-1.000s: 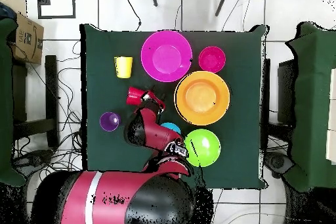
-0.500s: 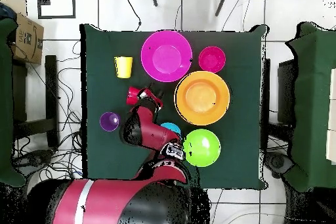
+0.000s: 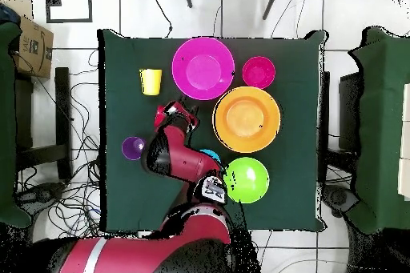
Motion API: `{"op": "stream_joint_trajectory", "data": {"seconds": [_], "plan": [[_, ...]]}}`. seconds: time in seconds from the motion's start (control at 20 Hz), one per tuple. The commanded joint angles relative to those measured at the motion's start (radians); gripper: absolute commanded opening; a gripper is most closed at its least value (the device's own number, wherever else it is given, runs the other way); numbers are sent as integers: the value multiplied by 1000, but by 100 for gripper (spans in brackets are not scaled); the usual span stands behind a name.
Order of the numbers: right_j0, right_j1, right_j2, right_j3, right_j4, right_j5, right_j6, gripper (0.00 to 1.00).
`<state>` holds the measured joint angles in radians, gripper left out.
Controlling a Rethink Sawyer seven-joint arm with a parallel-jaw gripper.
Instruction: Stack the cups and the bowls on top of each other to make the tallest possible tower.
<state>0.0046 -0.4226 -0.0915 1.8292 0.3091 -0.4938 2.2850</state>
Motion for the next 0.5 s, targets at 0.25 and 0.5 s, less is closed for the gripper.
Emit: {"op": "stream_joint_trajectory", "data": {"seconds": [0.25,0.5], "plan": [[-49,26,111,-15,-17,161,140,100],[-79,90,134,-83,-38,126,129,100]]}}
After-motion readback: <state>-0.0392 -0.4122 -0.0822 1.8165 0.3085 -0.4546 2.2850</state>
